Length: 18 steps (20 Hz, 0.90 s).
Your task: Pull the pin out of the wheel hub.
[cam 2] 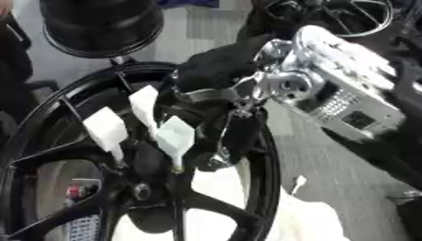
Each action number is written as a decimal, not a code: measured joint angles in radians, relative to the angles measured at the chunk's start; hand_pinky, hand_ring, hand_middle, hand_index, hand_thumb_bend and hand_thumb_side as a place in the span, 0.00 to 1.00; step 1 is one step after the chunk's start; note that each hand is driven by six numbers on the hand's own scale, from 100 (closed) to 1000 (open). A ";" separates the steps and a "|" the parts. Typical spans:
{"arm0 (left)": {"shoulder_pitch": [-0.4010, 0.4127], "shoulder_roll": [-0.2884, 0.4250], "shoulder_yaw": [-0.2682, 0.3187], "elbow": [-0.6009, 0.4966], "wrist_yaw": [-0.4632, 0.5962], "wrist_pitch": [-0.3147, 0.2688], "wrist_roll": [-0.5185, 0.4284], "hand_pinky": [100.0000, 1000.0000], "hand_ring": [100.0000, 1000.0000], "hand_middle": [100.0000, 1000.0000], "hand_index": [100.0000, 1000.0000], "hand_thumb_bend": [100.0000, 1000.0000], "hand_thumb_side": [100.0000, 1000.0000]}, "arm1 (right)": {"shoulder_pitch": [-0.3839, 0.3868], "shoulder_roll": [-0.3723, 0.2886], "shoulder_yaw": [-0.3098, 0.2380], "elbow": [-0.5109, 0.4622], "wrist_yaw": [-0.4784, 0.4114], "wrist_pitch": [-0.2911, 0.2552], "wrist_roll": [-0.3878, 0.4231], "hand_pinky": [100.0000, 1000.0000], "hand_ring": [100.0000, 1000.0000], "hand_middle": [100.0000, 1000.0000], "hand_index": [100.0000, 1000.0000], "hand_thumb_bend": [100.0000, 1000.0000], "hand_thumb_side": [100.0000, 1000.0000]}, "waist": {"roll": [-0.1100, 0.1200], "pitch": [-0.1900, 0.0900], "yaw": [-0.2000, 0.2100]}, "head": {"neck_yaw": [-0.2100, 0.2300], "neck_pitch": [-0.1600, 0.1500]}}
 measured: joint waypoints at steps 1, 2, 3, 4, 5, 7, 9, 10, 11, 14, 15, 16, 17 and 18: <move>0.000 0.000 0.000 0.000 0.000 0.000 0.000 0.79 0.75 0.63 0.79 0.00 0.63 | 0.001 0.000 -0.001 0.000 0.006 -0.002 -0.004 0.89 0.89 0.79 0.85 0.38 0.17 | 0.000 0.002 0.000 | 0.000 0.000; 0.000 0.000 0.000 0.000 0.000 0.000 -0.001 0.79 0.75 0.63 0.79 0.00 0.63 | 0.004 0.000 -0.002 0.000 0.010 -0.003 -0.007 0.89 0.89 0.79 0.85 0.37 0.17 | 0.000 0.004 0.000 | 0.000 -0.001; 0.000 0.000 0.000 0.000 0.000 0.000 -0.001 0.79 0.75 0.63 0.79 0.00 0.63 | 0.007 0.001 -0.002 0.000 0.013 -0.004 -0.010 0.89 0.89 0.79 0.85 0.36 0.17 | 0.000 0.005 0.001 | 0.000 -0.001; 0.000 0.000 0.000 0.000 0.000 0.000 -0.001 0.79 0.75 0.63 0.79 0.00 0.63 | 0.008 0.003 -0.002 0.001 0.016 -0.004 -0.011 0.89 0.89 0.78 0.85 0.35 0.17 | 0.000 0.007 0.001 | 0.000 -0.001; 0.000 0.000 0.000 0.000 0.000 0.000 -0.001 0.79 0.75 0.63 0.79 0.00 0.63 | 0.008 0.006 -0.002 0.003 0.017 -0.005 -0.012 0.89 0.88 0.78 0.85 0.34 0.17 | 0.000 0.009 0.002 | 0.000 -0.001; 0.000 0.000 0.000 0.000 0.000 0.000 -0.001 0.79 0.75 0.63 0.79 0.00 0.64 | 0.012 0.010 -0.002 0.007 0.018 -0.004 -0.013 0.88 0.88 0.77 0.84 0.32 0.17 | 0.000 0.012 0.004 | 0.000 -0.001; 0.000 -0.001 0.000 0.000 0.000 0.000 -0.001 0.79 0.75 0.63 0.79 0.00 0.64 | 0.018 0.010 -0.001 0.009 0.018 -0.001 -0.016 0.88 0.87 0.76 0.83 0.30 0.17 | 0.000 0.016 0.004 | 0.000 -0.001; 0.000 -0.001 0.000 0.000 0.000 0.000 -0.001 0.79 0.75 0.63 0.79 0.00 0.64 | 0.022 0.010 -0.002 0.009 0.018 0.000 -0.018 0.88 0.87 0.76 0.83 0.30 0.17 | 0.000 0.019 0.004 | 0.000 -0.001; 0.000 -0.001 0.000 0.000 0.001 0.000 -0.001 0.79 0.75 0.63 0.79 0.00 0.64 | 0.027 0.010 -0.002 0.009 0.018 0.000 -0.020 0.88 0.87 0.76 0.83 0.30 0.16 | 0.000 0.021 0.004 | 0.000 -0.001; 0.000 -0.001 0.000 0.000 0.001 0.000 -0.002 0.79 0.75 0.63 0.79 0.00 0.64 | 0.038 0.008 -0.003 0.002 0.018 0.004 -0.026 0.88 0.88 0.77 0.83 0.28 0.16 | 0.000 0.028 0.005 | 0.000 -0.001; -0.001 -0.002 0.000 0.000 0.001 0.000 -0.002 0.79 0.75 0.63 0.79 0.00 0.64 | 0.042 0.008 -0.003 0.001 0.018 0.006 -0.028 0.88 0.88 0.77 0.83 0.28 0.16 | 0.000 0.030 0.006 | 0.000 -0.001; -0.001 -0.003 0.000 0.000 0.002 0.000 -0.002 0.79 0.75 0.63 0.79 0.00 0.64 | 0.044 0.007 -0.004 -0.003 0.018 0.007 -0.029 0.88 0.87 0.77 0.83 0.28 0.15 | 0.000 0.032 0.006 | -0.001 -0.001; -0.001 -0.005 0.000 0.000 0.003 -0.001 -0.003 0.79 0.75 0.63 0.79 0.00 0.64 | 0.044 0.007 -0.005 -0.004 0.018 0.007 -0.031 0.88 0.87 0.77 0.82 0.28 0.15 | 0.000 0.035 0.007 | -0.001 -0.002; -0.001 -0.007 0.000 0.000 0.003 -0.001 -0.003 0.79 0.75 0.63 0.79 0.00 0.65 | 0.047 0.007 -0.007 -0.005 0.018 0.008 -0.032 0.88 0.87 0.77 0.82 0.28 0.16 | 0.000 0.037 0.007 | -0.001 -0.002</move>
